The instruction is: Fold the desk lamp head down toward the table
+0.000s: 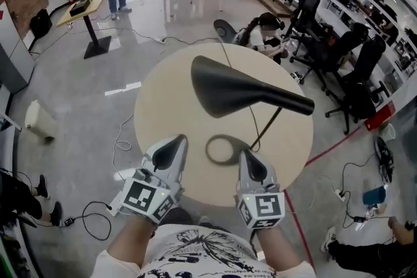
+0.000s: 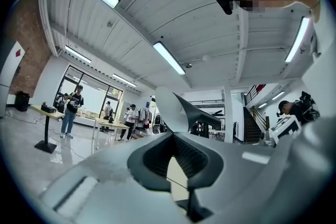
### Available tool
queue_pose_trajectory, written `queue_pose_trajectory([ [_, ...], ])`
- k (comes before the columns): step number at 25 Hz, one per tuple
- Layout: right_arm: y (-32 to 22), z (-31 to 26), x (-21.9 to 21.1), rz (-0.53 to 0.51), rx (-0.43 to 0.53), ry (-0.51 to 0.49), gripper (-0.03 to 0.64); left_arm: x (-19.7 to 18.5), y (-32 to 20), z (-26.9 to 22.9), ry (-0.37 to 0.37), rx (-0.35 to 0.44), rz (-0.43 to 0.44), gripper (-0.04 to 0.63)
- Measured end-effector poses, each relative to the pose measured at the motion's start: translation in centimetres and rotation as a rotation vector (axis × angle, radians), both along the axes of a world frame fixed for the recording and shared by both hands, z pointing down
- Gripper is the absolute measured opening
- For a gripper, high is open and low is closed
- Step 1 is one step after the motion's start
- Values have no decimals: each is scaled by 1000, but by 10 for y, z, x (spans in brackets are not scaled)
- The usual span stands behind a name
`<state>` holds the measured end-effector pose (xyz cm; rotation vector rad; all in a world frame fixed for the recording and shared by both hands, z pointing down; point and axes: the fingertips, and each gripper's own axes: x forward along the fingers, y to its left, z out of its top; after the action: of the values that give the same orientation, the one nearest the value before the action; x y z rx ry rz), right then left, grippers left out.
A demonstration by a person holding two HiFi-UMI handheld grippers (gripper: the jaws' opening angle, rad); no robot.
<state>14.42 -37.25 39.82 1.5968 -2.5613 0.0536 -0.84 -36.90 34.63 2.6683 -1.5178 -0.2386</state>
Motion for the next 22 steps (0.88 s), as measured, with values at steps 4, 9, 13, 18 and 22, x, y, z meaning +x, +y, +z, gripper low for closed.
queue_pose_trajectory([
  [4,-10,-8,-11,-11,-13,8,9,-10,-21,-27,-10,53,21,2],
  [9,-24,-24,-25,-12,-29,32,9,-18,-41,-84,-16,150,55,2],
  [13,-29,-22,-28,3,-50,32,9,-11,-47,-123,-18,230,111,2],
  [18,-31,-20,-38,22,-60,35,9,0,-54,-148,-43,293,174,2],
  [22,-31,-21,-40,41,-53,46,9,7,-65,-150,-73,288,201,2],
])
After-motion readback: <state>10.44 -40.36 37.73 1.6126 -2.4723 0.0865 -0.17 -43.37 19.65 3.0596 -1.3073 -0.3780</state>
